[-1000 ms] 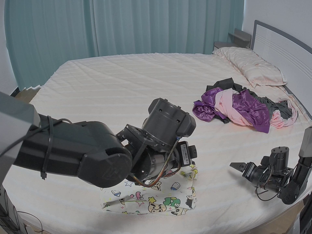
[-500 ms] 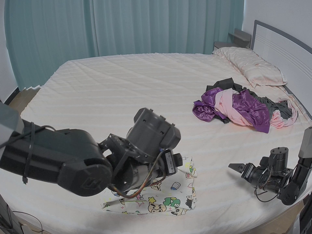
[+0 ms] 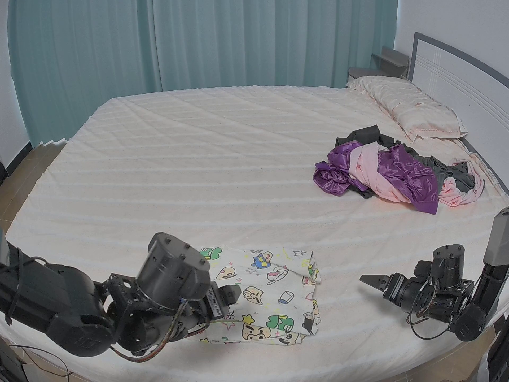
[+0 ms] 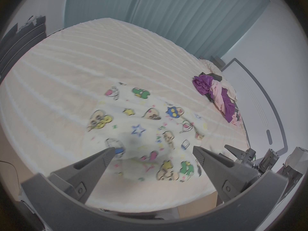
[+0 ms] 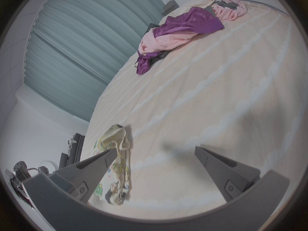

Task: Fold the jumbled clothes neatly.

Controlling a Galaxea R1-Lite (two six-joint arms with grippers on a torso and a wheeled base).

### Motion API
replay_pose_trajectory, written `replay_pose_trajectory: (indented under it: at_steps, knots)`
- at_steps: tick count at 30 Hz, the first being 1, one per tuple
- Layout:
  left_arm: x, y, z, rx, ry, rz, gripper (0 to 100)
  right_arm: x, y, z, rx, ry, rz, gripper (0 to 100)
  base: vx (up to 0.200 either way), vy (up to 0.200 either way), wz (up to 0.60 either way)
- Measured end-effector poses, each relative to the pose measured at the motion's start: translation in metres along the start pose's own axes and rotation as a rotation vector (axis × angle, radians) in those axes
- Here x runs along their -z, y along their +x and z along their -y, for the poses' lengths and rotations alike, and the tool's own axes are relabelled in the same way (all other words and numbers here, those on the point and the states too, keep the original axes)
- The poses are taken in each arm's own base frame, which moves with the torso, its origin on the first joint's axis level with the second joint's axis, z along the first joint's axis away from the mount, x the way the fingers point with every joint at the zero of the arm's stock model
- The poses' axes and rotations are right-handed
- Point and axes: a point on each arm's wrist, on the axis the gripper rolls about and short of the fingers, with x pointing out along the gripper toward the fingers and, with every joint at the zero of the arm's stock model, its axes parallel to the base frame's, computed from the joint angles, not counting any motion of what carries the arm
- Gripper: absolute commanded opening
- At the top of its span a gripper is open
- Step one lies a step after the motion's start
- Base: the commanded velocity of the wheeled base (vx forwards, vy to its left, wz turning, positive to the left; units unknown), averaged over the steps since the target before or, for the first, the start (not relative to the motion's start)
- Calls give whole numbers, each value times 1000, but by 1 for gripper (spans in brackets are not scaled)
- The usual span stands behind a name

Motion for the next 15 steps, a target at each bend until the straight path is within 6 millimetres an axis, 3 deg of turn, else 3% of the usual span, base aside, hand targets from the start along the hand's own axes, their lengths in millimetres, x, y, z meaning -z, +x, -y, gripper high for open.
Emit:
replay_pose_trajectory:
  at_steps: [6, 15]
  knots:
    - [3, -12, -21, -17, -23, 0, 100, 5, 0, -4, -15, -14, -20, 100, 0, 0, 0]
    - [-4, -21, -20, 15, -60, 31, 100, 8, 1, -8, -31, -27, -32, 100, 0, 0, 0]
